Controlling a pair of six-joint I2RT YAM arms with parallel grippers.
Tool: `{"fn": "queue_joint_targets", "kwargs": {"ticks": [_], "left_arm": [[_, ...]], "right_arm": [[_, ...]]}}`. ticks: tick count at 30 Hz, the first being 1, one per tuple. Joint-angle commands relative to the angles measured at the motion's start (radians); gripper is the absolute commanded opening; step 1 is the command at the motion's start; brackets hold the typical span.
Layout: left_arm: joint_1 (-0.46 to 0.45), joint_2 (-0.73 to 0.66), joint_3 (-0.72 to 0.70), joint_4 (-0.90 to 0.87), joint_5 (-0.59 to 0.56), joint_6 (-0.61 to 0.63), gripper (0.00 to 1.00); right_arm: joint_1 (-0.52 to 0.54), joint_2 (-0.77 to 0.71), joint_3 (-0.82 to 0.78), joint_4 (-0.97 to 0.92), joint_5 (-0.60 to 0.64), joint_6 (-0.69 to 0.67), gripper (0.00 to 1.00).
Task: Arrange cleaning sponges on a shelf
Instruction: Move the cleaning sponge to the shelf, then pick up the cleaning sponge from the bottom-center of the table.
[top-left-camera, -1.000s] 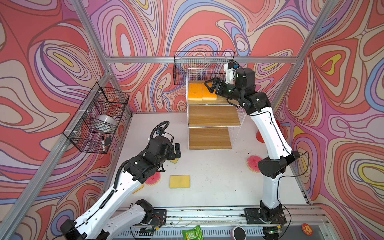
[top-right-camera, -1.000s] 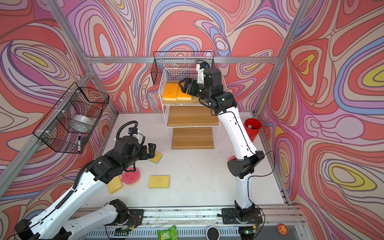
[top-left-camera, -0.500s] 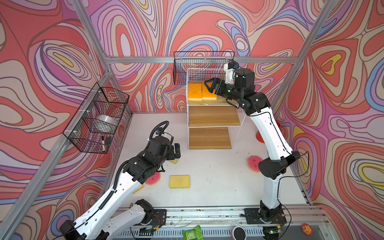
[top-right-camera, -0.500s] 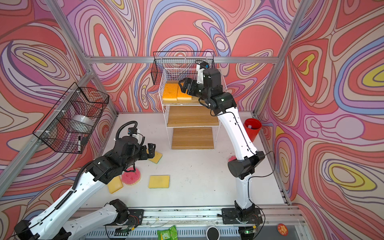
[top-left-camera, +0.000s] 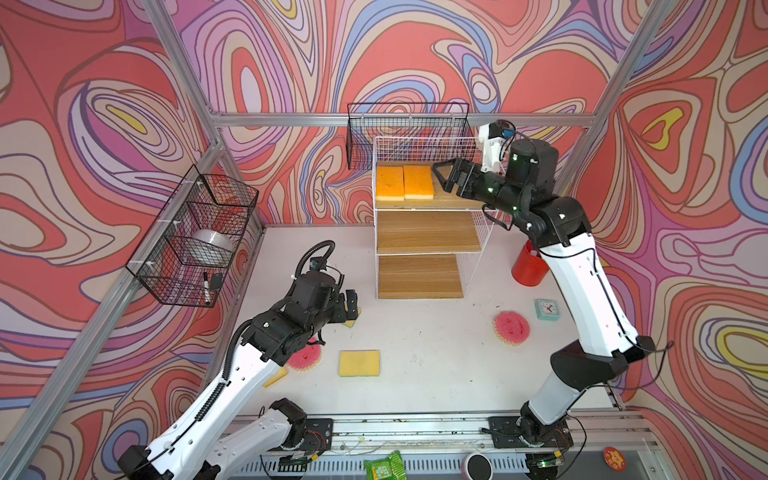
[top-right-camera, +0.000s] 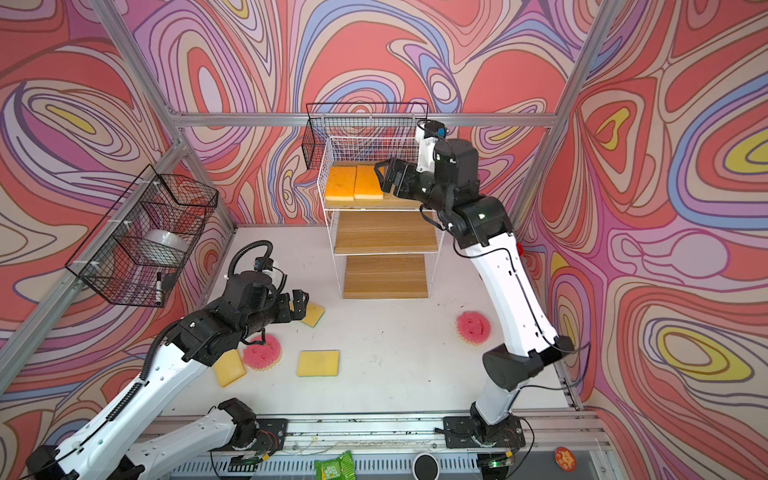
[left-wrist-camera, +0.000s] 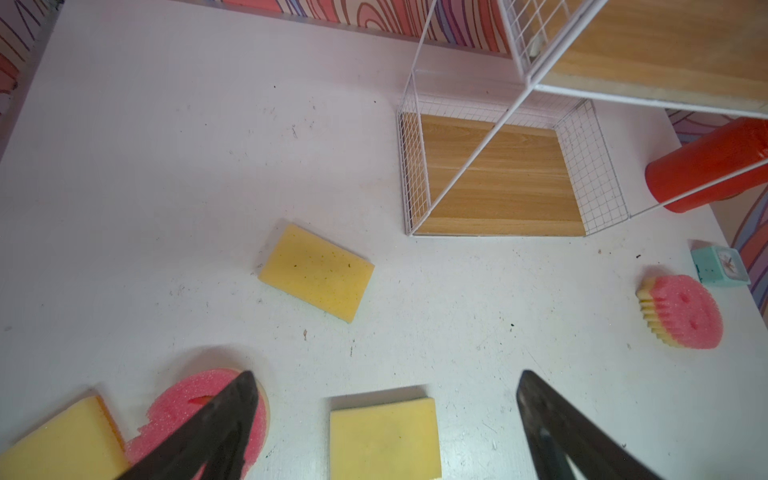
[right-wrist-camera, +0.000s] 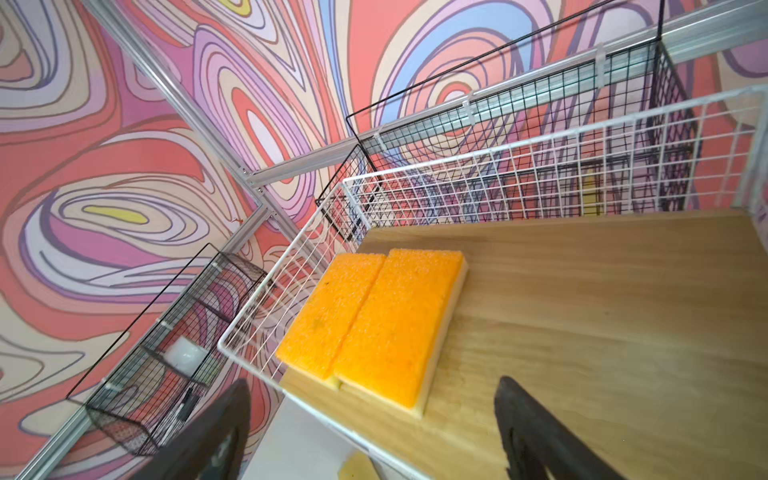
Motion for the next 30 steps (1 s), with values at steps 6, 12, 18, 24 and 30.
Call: {"fn": "queue_joint_targets", "kwargs": {"ticks": [6, 12, 18, 24, 30], "left_arm": [[0.008, -0.052, -0.090, -0.109, 0.060, -0.032, 0.98], [0.008, -0.114, -0.176, -0.084, 0.058, -0.073, 0.99], [0.008, -0.158, -0.272, -0.043, 0.049, -0.092, 1.00], [0.008, -0.203, -0.324, -0.006, 0.040, -0.147, 1.00], [0.008, -0.239, -0.442, 0.074, -0.007, -0.234, 1.00]], "right_arm": [[0.057, -0.262, -0.332, -0.051, -0.136, -0.100, 0.91], [0.248, -0.394, -0.651, 0.006, -0.074, -0.141, 0.91], [0.340, -0.436, -0.923, 0.117, -0.078, -0.194, 0.92], [0.369, -0.392, -1.083, 0.220, -0.072, -0.287, 0.93], [0.382, -0.285, -1.167, 0.287, -0.069, -0.379, 0.95]]}}
